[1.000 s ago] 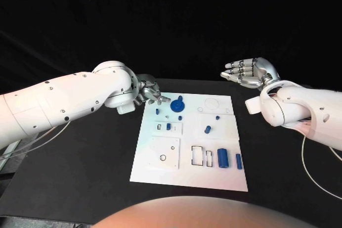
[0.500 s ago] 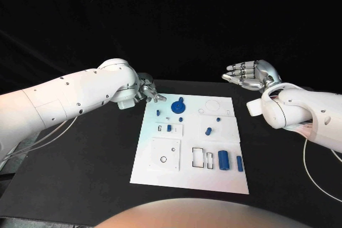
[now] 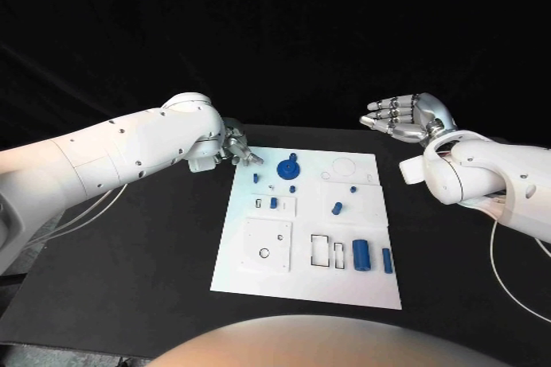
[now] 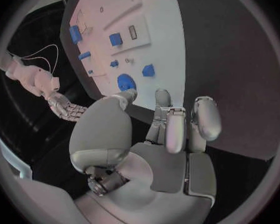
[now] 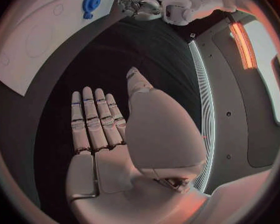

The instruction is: Assemble the parts on the task board

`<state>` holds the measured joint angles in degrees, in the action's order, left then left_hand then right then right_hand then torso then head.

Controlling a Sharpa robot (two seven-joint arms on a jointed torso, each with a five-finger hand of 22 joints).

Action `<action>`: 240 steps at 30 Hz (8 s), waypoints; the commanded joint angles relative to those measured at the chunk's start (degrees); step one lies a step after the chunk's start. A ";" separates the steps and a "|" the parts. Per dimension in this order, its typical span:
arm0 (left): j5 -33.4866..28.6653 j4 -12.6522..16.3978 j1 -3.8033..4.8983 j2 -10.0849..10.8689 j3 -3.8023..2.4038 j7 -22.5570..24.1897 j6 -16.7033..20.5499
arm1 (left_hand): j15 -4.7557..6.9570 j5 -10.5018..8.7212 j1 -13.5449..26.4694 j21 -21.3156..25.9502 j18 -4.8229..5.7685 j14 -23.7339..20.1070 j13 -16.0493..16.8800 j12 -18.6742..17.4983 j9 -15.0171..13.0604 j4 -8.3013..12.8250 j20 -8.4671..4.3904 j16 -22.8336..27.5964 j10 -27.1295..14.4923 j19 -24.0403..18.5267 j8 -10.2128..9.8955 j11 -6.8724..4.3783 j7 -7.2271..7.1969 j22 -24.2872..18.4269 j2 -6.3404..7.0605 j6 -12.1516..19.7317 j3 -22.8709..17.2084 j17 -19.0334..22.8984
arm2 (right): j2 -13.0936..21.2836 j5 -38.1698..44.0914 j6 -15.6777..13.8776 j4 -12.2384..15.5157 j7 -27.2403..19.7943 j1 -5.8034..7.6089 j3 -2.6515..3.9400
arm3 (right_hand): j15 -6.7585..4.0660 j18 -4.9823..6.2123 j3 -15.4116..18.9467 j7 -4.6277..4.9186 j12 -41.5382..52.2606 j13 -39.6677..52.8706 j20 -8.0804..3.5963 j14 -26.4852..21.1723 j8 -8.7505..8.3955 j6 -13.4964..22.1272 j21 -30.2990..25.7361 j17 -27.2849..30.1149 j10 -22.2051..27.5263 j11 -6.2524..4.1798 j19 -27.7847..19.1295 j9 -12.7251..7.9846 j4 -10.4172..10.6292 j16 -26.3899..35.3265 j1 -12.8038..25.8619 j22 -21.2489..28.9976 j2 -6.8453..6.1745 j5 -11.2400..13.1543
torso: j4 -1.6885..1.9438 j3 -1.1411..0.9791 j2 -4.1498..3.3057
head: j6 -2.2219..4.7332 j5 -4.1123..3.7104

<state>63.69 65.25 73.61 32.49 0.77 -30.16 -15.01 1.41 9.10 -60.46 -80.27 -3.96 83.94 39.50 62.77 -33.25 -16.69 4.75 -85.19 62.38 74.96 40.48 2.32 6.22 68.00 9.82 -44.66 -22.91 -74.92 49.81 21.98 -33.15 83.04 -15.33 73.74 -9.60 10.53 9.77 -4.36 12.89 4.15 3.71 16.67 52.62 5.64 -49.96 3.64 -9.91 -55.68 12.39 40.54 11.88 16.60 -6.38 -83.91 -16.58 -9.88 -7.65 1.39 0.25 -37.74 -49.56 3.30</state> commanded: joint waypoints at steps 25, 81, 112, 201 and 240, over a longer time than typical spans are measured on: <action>-4.41 -1.98 -0.48 -1.82 0.82 0.13 -5.09 | 0.65 0.22 -0.89 -1.15 -0.48 3.08 1.48 1.28 -0.62 0.03 -0.50 -0.27 1.59 1.62 1.57 -1.02 -0.84 1.85 -1.56 -1.79 0.60 -6.14 | -0.37 0.21 0.57 -0.16 -0.13 -0.02 0.01 | -0.05 0.21 0.31 2.76 -0.26 -0.04 -0.09 0.62 -0.33 -0.51 0.20 0.19 -0.55 -0.02 0.71 -0.12 0.00 0.28 0.64 0.29 0.81 -0.08 | -0.04 -0.12 0.11 | 0.03 0.17; -10.93 -0.48 -0.86 -0.44 1.27 0.96 0.90 | 1.34 0.10 -11.66 -2.06 -0.17 3.48 0.93 0.88 -4.61 11.43 -1.22 -0.66 3.14 2.47 5.70 -1.67 -1.17 3.81 -1.75 0.47 -24.87 -6.87 | -0.43 0.13 0.64 -0.14 -0.24 -0.02 0.01 | -0.06 0.22 0.29 2.74 -0.28 -0.05 -0.09 0.81 -0.38 -0.59 0.19 0.38 -0.61 -0.05 0.87 -0.20 -0.11 0.47 0.68 0.64 1.10 -0.06 | 0.00 -0.12 0.13 | -0.25 0.18; -2.37 20.76 -4.53 11.46 1.25 3.52 12.95 | 1.95 0.43 -9.15 -3.48 0.44 4.19 3.32 2.42 -5.04 14.19 -1.69 -1.51 6.16 4.62 6.06 -2.33 -1.77 6.75 0.33 -1.42 -29.45 -8.41 | -0.06 -0.06 0.47 0.25 -0.74 -0.21 0.01 | -0.07 0.22 0.25 2.73 -0.29 -0.06 -0.09 0.88 -0.40 -0.63 0.17 0.48 -0.63 -0.05 0.91 -0.23 -0.11 0.56 0.70 0.81 1.23 -0.05 | -0.01 -0.02 0.14 | -0.42 0.95; 0.98 20.95 -6.25 10.04 2.27 1.37 6.71 | 2.52 2.27 -5.21 -3.86 0.63 4.25 5.53 3.59 -5.63 13.88 -2.16 -1.49 8.96 5.22 6.06 -3.00 -2.59 7.62 1.12 -3.23 -31.10 -8.46 | -0.07 -0.38 0.71 0.37 -0.77 -0.43 0.01 | -0.09 0.24 0.18 2.71 -0.30 -0.06 -0.10 1.12 -0.46 -0.75 0.17 0.73 -0.69 -0.07 1.09 -0.34 -0.18 0.80 0.73 1.27 1.47 -0.02 | -0.12 -0.08 0.01 | -0.44 0.92; -0.68 18.28 -6.29 9.99 2.30 1.16 8.31 | 3.01 1.40 3.30 -3.35 0.64 4.28 6.13 3.61 -6.52 0.06 -2.68 -1.47 9.09 5.31 3.38 -3.54 -3.46 7.54 2.64 -5.99 -10.00 -8.54 | 0.17 -0.44 0.43 0.52 -0.66 -0.43 0.01 | -0.03 0.15 0.26 2.75 -0.35 -0.08 -0.08 1.14 -0.57 -0.71 -0.04 0.93 -0.61 -0.03 0.01 -0.44 -0.09 1.05 1.08 1.98 1.57 -0.01 | 0.06 -0.06 0.11 | -0.44 0.62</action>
<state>63.51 83.69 67.38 42.51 3.03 -28.95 -6.64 4.20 10.84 -57.77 -83.82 -3.95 83.84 45.66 66.29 -39.74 -16.67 2.26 -86.52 71.60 80.27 44.06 -1.33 2.64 74.91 12.32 -50.51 -33.15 -74.91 49.97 21.33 -33.17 83.44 -15.53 73.33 -9.60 10.53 9.76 -4.37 12.91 4.15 3.71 16.59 53.43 5.41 -50.36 3.64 -9.04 -56.04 12.34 40.80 11.49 16.59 -5.57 -82.92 -14.64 -8.89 -7.65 1.41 0.19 -37.64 -50.01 3.88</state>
